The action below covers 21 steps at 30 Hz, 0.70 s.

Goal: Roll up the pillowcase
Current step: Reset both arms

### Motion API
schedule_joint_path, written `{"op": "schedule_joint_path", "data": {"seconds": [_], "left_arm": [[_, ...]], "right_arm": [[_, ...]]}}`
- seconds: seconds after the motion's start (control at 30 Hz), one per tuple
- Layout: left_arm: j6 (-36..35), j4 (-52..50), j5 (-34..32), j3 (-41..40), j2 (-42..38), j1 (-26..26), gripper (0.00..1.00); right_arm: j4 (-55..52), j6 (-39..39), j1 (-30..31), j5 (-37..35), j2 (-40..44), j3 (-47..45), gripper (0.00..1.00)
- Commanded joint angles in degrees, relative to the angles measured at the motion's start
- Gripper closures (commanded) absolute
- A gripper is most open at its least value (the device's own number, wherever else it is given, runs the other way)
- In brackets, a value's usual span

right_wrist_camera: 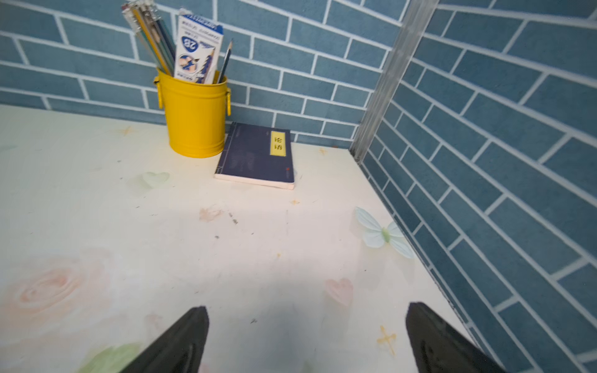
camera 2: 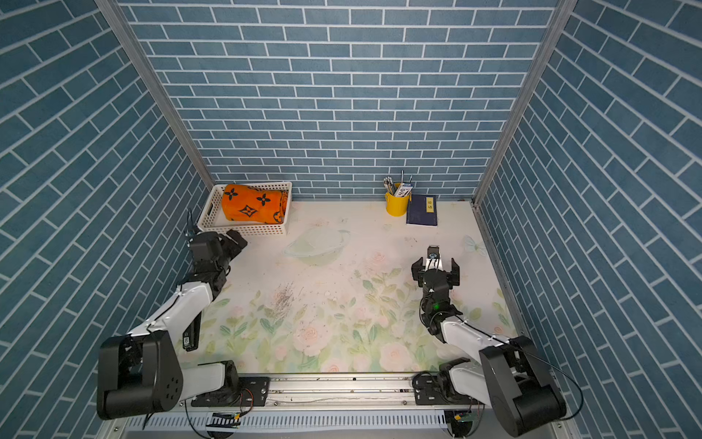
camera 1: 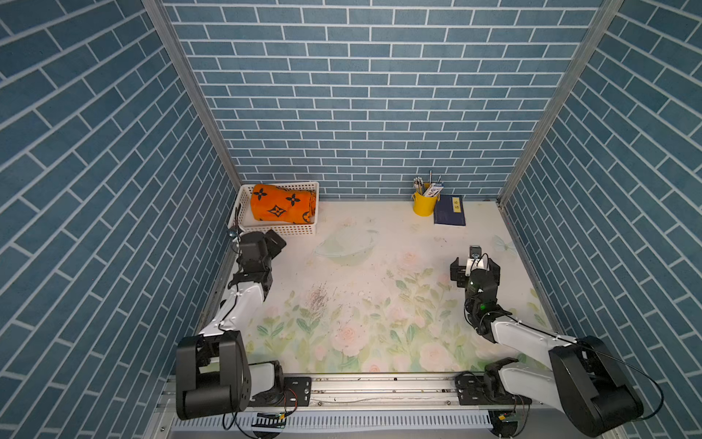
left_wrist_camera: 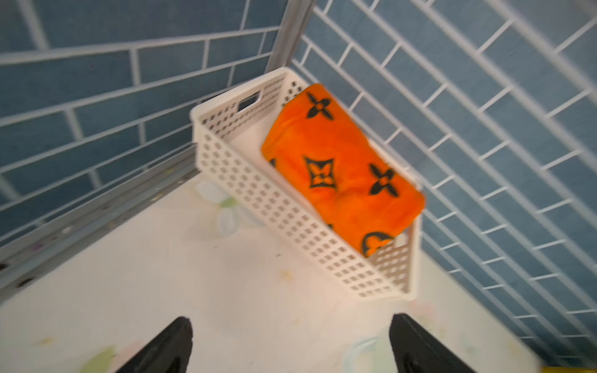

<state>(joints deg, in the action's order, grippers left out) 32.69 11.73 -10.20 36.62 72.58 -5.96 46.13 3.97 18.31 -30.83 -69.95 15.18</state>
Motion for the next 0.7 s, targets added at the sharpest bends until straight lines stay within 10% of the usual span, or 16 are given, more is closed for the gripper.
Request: {"op": "schedule_joint_path", "data": {"seconds": [0.0, 0.37, 0.67], "left_arm": [[-8.88, 7.57, -9.56, -5.24, -1.25, 0.60, 0.00], [-23.77, 39.91, -9.34, -15.19, 8.43, 5.69, 0.00], [-31.26, 64.88, -3.40, -25.52, 14.63, 9.63, 0.00]], "right_arm": [[14.18, 1.66, -3.96, 2.61, -4.28, -2.97, 0.00], [37.62, -1.42, -13.33, 22.35, -18.22, -7.42, 0.00], [28.37, -0.89, -14.70, 28.28, -18.03, -3.00, 0.00]]}}
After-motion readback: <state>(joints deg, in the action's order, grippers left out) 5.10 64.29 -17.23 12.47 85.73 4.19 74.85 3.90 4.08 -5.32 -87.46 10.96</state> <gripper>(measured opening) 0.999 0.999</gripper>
